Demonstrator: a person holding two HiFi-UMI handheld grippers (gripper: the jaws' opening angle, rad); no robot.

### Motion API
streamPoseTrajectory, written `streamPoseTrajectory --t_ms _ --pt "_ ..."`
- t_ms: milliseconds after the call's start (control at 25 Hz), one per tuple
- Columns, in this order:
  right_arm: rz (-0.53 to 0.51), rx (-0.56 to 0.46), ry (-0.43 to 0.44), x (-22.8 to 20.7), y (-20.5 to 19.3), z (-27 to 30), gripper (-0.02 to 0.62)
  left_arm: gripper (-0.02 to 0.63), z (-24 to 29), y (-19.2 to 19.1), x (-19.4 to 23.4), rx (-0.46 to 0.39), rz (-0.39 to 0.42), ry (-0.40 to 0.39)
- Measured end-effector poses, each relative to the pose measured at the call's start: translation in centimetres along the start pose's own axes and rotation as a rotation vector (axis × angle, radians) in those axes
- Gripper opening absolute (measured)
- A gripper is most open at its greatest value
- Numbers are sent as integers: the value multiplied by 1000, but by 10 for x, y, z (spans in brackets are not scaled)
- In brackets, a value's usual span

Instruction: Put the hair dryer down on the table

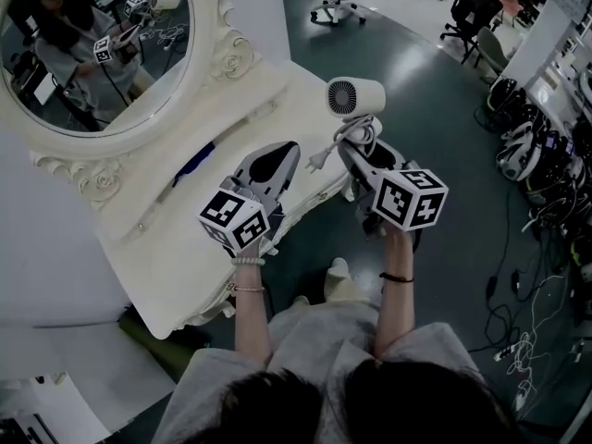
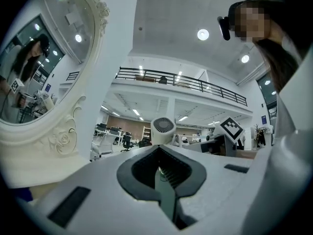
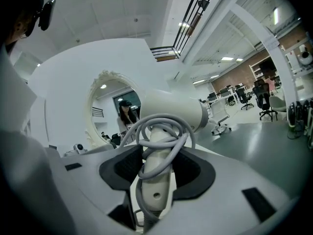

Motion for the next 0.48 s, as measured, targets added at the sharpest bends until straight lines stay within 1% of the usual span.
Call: streamPoseTrajectory --t_ms 320,480 --pt "-16 73 64 -32 -9 24 184 5 27 -21 16 -13 -21 74" --pt "-18 113 98 -55 1 37 183 5 52 -23 24 -11 -35 121"
Point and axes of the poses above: the fingertips, and each gripper's own axes: z forward along the fingers, x to its left, y out of its top, the point moved 2 cm from there along -z, backward along the fingers, and after that the axes turned 11 degrees about y, right-handed, at the moved point
